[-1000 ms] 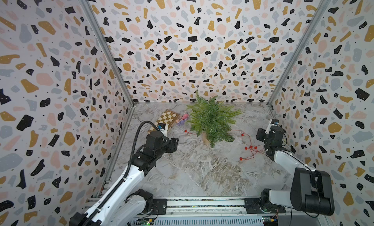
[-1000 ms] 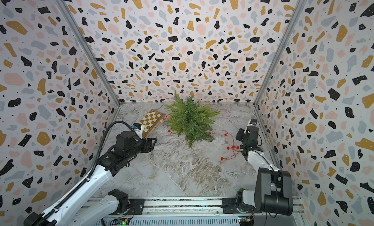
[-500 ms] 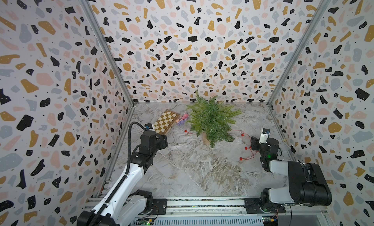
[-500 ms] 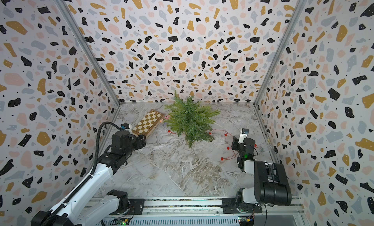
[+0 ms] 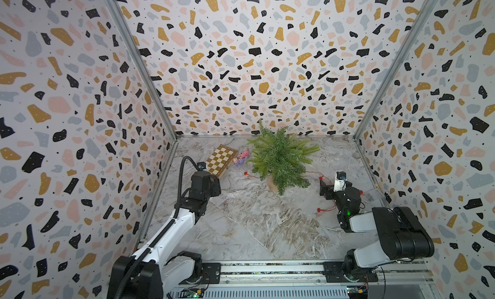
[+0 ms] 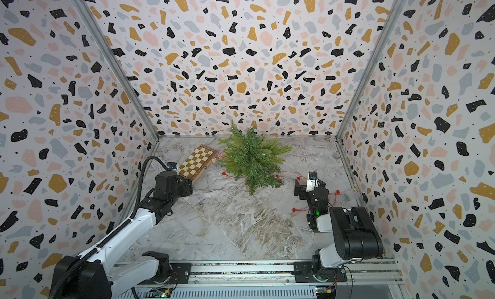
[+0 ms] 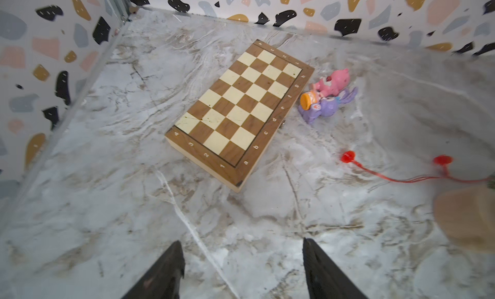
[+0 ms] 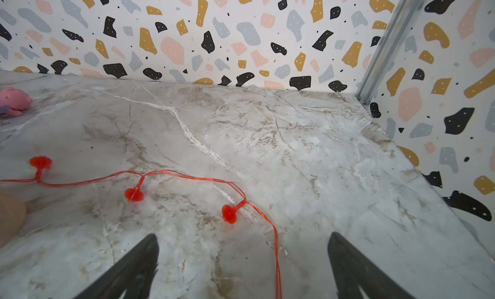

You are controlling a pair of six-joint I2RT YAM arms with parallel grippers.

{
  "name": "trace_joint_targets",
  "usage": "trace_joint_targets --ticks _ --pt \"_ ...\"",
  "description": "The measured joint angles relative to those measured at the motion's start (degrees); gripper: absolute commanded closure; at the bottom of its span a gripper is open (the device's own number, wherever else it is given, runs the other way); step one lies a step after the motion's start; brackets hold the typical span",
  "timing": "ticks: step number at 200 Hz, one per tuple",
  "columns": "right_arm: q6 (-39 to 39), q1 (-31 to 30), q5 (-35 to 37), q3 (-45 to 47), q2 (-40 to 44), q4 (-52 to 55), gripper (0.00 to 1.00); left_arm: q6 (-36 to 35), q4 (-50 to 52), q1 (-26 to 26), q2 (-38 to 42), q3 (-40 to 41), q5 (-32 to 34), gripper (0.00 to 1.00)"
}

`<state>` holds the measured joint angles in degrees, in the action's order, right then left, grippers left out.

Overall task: Remove string lights from the small christmas tree
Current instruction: Reset both arms

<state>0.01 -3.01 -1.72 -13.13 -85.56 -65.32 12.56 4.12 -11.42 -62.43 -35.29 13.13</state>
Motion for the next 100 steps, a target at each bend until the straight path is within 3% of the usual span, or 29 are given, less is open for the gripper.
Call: trace_joint_targets --ticks 39,100 --pt "-0.2 -0.1 0.1 0.0 0.0 -0.3 0.01 -8.6 -10.9 2.3 -0.4 4.2 2.9 0.28" --pt "-0.2 -0.3 0.6 0.0 0.0 -0.8 0.01 -11.8 -35.0 5.0 -10.8 18.0 -1.9 0.27"
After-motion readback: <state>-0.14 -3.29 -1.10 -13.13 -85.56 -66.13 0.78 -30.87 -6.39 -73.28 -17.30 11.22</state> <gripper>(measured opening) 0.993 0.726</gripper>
